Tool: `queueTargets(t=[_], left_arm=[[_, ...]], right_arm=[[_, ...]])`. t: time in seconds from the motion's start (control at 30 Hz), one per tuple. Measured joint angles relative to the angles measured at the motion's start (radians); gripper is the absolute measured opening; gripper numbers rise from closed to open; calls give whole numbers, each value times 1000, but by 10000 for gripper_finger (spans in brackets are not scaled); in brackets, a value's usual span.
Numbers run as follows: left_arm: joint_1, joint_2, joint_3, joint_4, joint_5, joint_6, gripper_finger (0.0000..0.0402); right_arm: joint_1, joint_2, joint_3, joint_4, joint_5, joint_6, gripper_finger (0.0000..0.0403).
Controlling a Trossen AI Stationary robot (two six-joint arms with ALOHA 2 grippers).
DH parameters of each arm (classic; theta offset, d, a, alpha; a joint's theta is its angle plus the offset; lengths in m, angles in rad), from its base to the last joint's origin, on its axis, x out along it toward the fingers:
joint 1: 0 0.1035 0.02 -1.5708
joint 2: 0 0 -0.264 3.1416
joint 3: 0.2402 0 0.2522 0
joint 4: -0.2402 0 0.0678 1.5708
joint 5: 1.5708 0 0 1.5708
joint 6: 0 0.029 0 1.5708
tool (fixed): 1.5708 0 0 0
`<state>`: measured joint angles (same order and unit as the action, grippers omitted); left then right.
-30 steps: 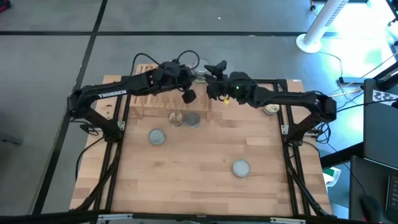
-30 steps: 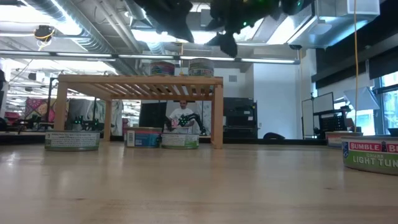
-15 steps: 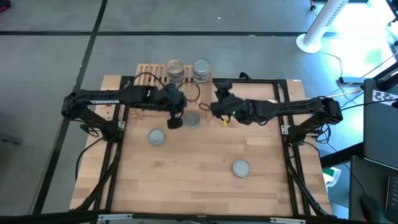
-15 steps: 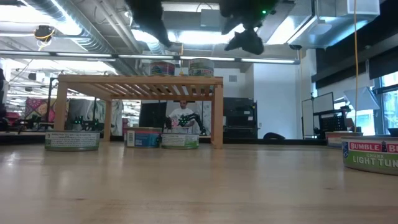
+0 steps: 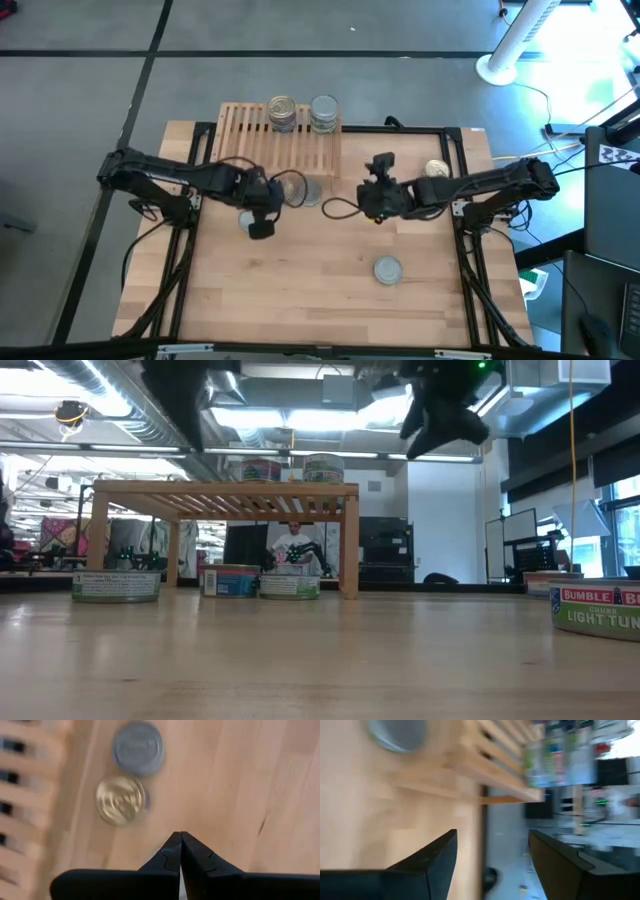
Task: Stack canned seafood by type on shelf
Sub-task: Put the green tuna can on the shelf and align it with the other stacked green tuna cans
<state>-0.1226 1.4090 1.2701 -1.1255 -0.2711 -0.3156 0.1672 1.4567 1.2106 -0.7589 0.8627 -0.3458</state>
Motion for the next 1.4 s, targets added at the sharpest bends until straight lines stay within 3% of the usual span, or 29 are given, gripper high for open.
queueTargets(t=[0.2,0.3,0.53,0.77,1.17,1.4], left_arm=[[-56,0,-90,9,1,-167,14],[-70,0,-131,9,21,-227,30],[-91,0,-225,17,55,-350,98],[-141,0,-328,164,89,-379,134],[-168,4,-447,316,82,-372,139],[-168,5,-504,396,74,-368,139]], right_arm=[[19,0,-19,28,-320,118,244],[16,-1,-50,137,-446,125,244],[16,0,-147,411,-549,121,244],[16,0,-197,489,-731,104,244],[16,1,-300,708,-749,104,244],[16,1,-304,714,-749,104,244]])
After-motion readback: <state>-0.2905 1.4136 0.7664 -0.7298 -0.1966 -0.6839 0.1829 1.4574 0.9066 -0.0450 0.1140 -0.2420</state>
